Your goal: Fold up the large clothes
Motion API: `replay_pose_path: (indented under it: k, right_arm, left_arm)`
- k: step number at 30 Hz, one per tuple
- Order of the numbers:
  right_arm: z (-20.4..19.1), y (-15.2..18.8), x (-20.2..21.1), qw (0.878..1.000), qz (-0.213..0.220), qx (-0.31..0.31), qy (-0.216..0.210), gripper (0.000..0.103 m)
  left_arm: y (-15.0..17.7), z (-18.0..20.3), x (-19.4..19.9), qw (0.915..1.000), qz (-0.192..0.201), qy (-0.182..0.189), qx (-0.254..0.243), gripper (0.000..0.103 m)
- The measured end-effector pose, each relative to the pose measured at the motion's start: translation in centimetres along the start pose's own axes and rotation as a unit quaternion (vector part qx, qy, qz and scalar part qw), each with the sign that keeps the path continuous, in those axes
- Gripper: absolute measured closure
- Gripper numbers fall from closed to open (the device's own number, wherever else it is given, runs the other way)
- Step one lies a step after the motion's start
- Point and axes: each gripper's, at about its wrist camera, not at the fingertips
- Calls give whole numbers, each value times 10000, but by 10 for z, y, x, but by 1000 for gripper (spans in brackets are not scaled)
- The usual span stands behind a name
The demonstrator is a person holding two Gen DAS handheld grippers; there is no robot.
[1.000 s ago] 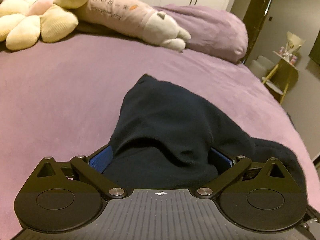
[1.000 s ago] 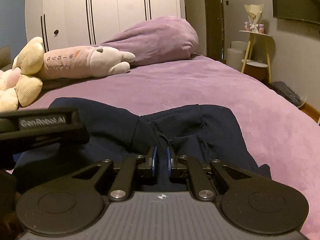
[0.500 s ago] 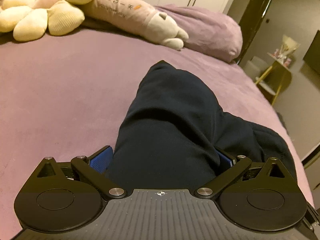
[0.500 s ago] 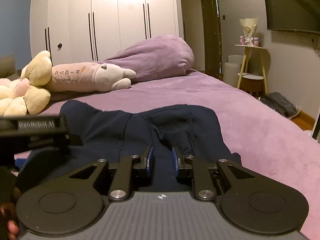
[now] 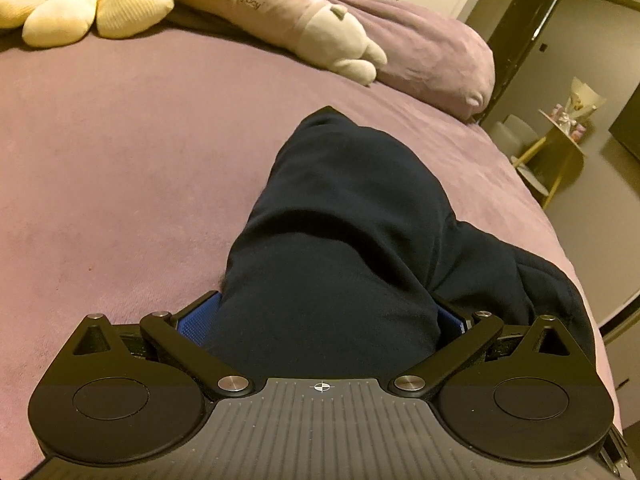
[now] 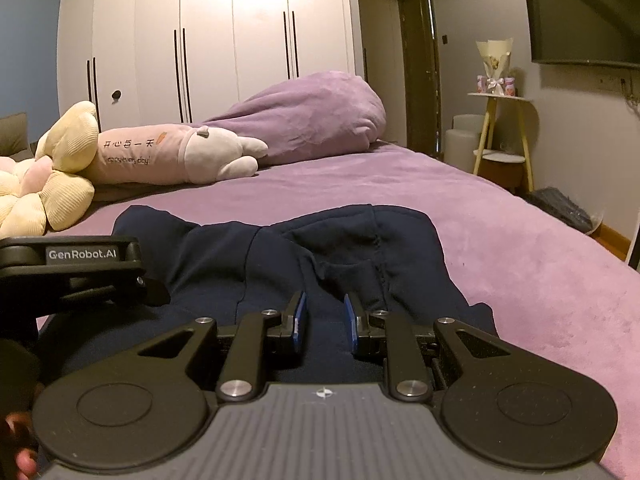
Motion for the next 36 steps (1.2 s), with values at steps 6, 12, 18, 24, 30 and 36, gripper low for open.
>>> replay_pose_path:
  k: [6, 12, 18, 24, 30, 36]
  right_arm:
    - [-5, 1, -4, 9999, -37, 76, 80, 83]
    - [-9, 5, -7, 9999, 13, 111, 113, 83]
    - [-15, -5, -7, 9993, -172, 224, 226, 83]
    - [-16, -2, -8, 9991, -179, 262, 264, 83]
    - [-15, -2, -8, 9993, -190, 239, 223, 83]
    - [-20, -10, -7, 9982, -342, 361, 324, 83]
  left_arm:
    - [-1, -1, -4, 10000, -39, -7, 6, 0]
    - [2, -1, -12, 10000, -14, -10, 1, 0]
    - [-6, 0, -13, 9996, -288, -35, 15, 0]
    - [-5, 2, -15, 9996, -240, -144, -82, 0]
    - [-3, 2, -14, 9996, -188, -169, -122, 0]
    - [-17, 1, -10, 9984, -537, -150, -74, 0]
Point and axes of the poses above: each gripper's, at about its wrist camera, not at the fingertips, and x roughly against the way its jaws point, z to its right, y to its underside, and after that the axes turned 4 degrees about -z, right-handed
